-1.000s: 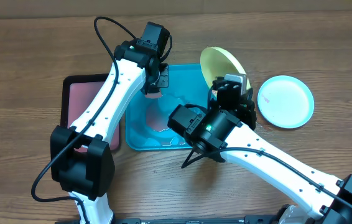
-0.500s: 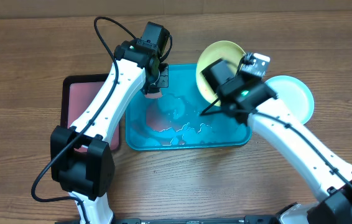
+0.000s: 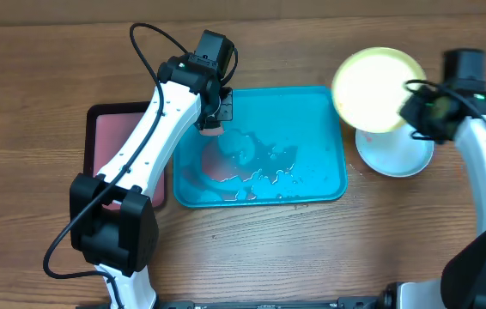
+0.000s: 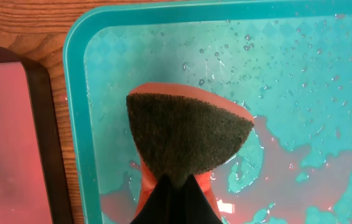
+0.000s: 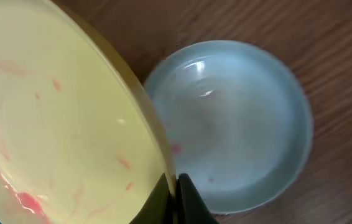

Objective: Clean dirty plates on tray and stack at the side
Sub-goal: 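Carry the yellow plate right and stack it on the blue plate, then move the left gripper over the pink mat and release the sponge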

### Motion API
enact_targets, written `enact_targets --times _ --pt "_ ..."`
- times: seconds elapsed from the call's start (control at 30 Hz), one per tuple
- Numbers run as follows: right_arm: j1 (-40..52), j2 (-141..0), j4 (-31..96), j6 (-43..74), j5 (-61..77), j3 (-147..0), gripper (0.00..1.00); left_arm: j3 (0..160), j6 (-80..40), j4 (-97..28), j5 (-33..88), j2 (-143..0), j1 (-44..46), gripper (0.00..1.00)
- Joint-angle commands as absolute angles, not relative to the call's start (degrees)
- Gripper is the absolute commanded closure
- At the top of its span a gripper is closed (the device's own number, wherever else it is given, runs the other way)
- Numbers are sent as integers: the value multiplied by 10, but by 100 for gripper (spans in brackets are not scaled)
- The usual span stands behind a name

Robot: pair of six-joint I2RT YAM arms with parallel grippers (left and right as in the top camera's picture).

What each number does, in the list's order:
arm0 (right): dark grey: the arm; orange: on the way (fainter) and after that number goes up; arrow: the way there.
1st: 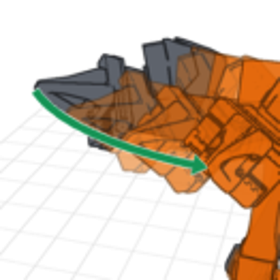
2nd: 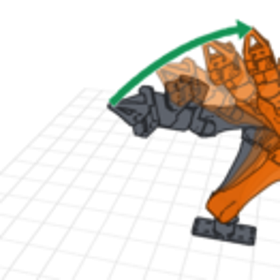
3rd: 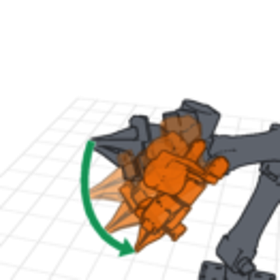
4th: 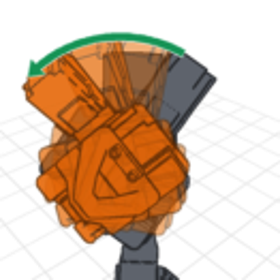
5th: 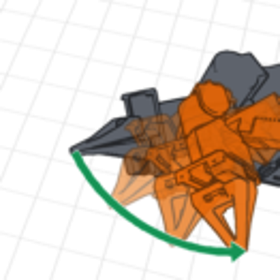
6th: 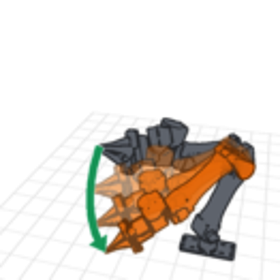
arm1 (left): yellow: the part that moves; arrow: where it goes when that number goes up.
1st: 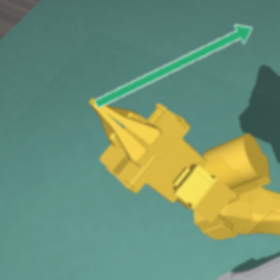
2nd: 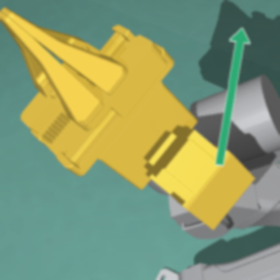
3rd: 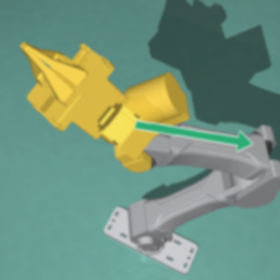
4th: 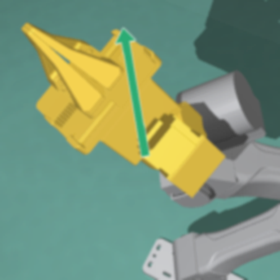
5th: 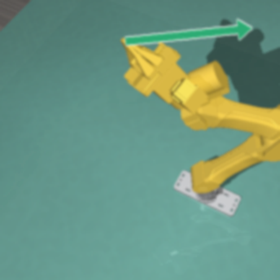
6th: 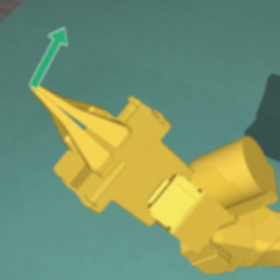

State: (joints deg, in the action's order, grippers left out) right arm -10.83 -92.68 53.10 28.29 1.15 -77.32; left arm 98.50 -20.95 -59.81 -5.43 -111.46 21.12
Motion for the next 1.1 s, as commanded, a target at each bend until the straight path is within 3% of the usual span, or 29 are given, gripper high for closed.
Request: enact_targets --times 0.0,0.27,0.73,0.8,0.93,1.07 --pt "-166 -969 518 281 42 -742 96 981 -219 -597 -62 -1113 213 96" --pt "-203 -1062 504 281 56 -719 96 981 -219 -598 -62 -1113 214 96" --pt "-203 -1065 554 280 11 -721 96 1006 -254 -675 -109 -1034 214 96" --pt "-203 -1064 563 280 11 -728 88 1006 -254 -682 -116 -1025 214 96" --pt "-203 -1060 602 268 11 -770 64 1006 -254 -699 -127 -1022 214 96" --pt "-202 -1054 648 265 12 -830 53 1006 -265 -719 -136 -1021 214 96"
